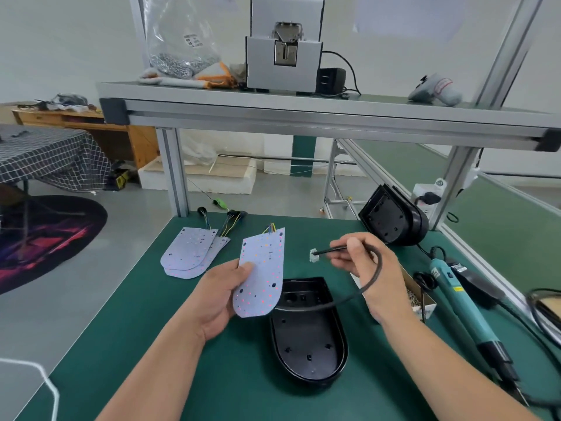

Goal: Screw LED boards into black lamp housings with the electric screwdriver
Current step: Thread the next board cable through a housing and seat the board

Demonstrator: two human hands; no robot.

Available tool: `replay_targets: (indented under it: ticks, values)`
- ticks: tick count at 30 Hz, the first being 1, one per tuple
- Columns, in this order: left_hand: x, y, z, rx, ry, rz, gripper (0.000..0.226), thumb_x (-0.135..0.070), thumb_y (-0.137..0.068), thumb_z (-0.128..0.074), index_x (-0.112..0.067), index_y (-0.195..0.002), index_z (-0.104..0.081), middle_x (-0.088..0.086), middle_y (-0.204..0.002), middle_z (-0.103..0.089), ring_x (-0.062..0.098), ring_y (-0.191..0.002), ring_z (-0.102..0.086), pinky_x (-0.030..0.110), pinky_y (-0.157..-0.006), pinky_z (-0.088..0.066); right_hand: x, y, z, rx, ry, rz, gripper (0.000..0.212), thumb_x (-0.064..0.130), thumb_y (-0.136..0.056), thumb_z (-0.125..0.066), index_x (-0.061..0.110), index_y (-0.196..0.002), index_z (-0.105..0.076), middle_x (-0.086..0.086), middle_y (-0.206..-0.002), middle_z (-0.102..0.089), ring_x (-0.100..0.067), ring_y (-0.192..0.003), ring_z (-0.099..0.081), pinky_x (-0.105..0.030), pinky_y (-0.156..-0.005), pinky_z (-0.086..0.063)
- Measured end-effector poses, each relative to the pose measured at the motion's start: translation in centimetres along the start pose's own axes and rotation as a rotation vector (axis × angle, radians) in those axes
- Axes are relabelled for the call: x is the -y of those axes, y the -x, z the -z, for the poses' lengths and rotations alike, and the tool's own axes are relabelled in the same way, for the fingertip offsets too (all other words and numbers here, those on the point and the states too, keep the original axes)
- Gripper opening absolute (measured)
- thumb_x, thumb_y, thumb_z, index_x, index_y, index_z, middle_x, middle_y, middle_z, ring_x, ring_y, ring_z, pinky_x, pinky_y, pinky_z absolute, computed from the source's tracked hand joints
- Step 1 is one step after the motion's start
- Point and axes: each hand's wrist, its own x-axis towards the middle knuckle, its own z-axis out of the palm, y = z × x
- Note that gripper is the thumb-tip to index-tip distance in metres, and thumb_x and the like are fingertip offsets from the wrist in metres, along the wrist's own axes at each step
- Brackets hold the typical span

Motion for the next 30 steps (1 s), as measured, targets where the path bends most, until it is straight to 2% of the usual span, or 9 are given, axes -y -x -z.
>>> replay_targets:
  ticks: [4,8,10,14,19,25,30]
  values:
    - [0.3,0.0,-0.4,0.025,-0.037,-0.029,0.028,-0.015,-0.109,-0.052,0.002,-0.125,-0.069,0.017,-0.121,-0.076,0.028,-0.102,-0.075,0.036,-0.080,-0.062,0.4,2.2,-0.5,0.066,-0.112,-0.075,0.008,0.003,-0.098,-0.069,0.009,-0.099,-0.074,-0.019,-0.104,-0.076,-0.037,-0.095,-0.077,-0.034,-0.084,-0.063]
    - [0.4,0.0,-0.8,0.031,0.024,-0.029,0.023,-0.013,-0.109,-0.051,0.000,-0.118,-0.068,0.018,-0.121,-0.075,0.026,-0.101,-0.075,0.035,-0.078,-0.062,-0.1,3.3,-1.2,0.086,-0.146,-0.197,0.008,0.004,-0.090,-0.073,0.010,-0.093,-0.077,-0.023,-0.101,-0.076,-0.040,-0.092,-0.078,-0.032,-0.080,-0.063]
    - [0.4,-0.1,-0.7,0.040,0.090,-0.006,0.023,-0.013,-0.109,-0.050,0.000,-0.120,-0.065,0.020,-0.126,-0.073,0.028,-0.104,-0.074,0.038,-0.079,-0.063,-0.2,3.3,-1.1,0.059,-0.139,-0.236,0.006,0.008,-0.087,-0.074,0.012,-0.090,-0.078,-0.023,-0.096,-0.076,-0.040,-0.089,-0.078,-0.031,-0.076,-0.063]
    - [0.5,-0.1,-1.0,0.062,0.146,0.029,0.032,-0.015,-0.110,-0.049,-0.001,-0.136,-0.059,0.019,-0.135,-0.070,0.032,-0.112,-0.072,0.044,-0.081,-0.063,-0.6,2.9,-0.4,0.043,-0.252,-0.260,0.014,0.002,-0.097,-0.071,0.013,-0.091,-0.078,-0.023,-0.097,-0.076,-0.037,-0.085,-0.078,-0.029,-0.072,-0.063]
    - [0.8,-0.2,-1.1,0.059,0.125,0.049,0.033,-0.017,-0.111,-0.048,-0.002,-0.138,-0.058,0.020,-0.139,-0.068,0.033,-0.112,-0.070,0.049,-0.093,-0.061,-0.6,2.6,-0.1,-0.008,-0.304,-0.213,0.020,0.004,-0.100,-0.065,0.017,-0.089,-0.077,-0.020,-0.093,-0.075,-0.032,-0.079,-0.077,-0.028,-0.067,-0.063]
    - [1.0,-0.5,-1.1,0.078,0.145,0.040,0.034,-0.019,-0.109,-0.050,-0.007,-0.140,-0.060,0.016,-0.139,-0.069,0.031,-0.114,-0.072,0.046,-0.085,-0.063,-1.4,2.4,0.5,-0.018,-0.103,-0.310,0.007,0.002,-0.101,-0.067,0.002,-0.094,-0.069,-0.021,-0.083,-0.074,-0.033,-0.074,-0.076,-0.030,-0.063,-0.062]
    - [1.1,-0.6,-1.2,0.075,0.135,0.018,0.033,-0.021,-0.109,-0.052,-0.009,-0.138,-0.063,0.016,-0.139,-0.069,0.030,-0.112,-0.072,0.043,-0.084,-0.063,-1.6,2.4,-0.1,-0.097,-0.033,-0.246,0.004,0.003,-0.101,-0.066,0.006,-0.098,-0.065,-0.012,-0.075,-0.073,-0.033,-0.071,-0.077,-0.030,-0.061,-0.062]
